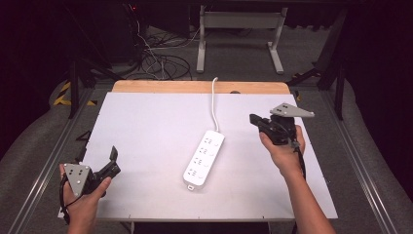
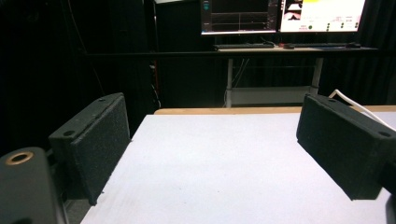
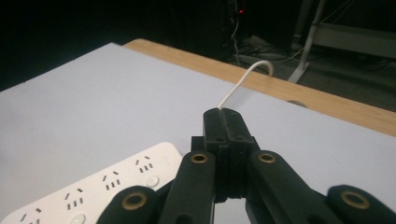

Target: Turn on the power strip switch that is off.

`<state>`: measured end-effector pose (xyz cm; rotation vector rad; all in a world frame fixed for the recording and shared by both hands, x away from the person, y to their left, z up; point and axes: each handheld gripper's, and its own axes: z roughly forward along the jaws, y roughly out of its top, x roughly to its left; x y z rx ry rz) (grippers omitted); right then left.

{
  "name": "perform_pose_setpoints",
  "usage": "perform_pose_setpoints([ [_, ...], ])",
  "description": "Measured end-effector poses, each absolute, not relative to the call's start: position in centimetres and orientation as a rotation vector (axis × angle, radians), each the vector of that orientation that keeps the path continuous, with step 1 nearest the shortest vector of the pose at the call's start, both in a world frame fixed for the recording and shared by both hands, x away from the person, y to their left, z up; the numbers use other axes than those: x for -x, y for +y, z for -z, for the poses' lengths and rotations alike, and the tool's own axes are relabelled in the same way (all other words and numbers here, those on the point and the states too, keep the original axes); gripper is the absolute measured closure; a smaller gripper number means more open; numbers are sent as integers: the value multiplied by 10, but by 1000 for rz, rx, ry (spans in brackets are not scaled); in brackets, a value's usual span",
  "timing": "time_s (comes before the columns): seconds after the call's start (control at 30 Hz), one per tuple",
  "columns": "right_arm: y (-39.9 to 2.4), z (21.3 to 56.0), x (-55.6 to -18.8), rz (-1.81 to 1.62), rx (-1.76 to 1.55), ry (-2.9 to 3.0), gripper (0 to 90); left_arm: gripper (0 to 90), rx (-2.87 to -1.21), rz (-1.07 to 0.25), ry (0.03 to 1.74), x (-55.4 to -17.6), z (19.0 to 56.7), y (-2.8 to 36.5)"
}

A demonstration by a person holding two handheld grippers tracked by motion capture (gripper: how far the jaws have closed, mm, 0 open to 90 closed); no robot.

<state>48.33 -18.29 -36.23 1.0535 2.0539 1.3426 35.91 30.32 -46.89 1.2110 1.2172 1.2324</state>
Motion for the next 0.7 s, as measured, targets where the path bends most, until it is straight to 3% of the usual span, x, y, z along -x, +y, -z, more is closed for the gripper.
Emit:
perform_pose_setpoints([
  [0.33,-121,382,-508,-1182,-993,2274,900,109,-1224,-1239,1211,-357,469,304],
  [0.7,-84,409,-522,-1012,-992,2432,900,115,-1223,-1234,1213,-357,469,304],
])
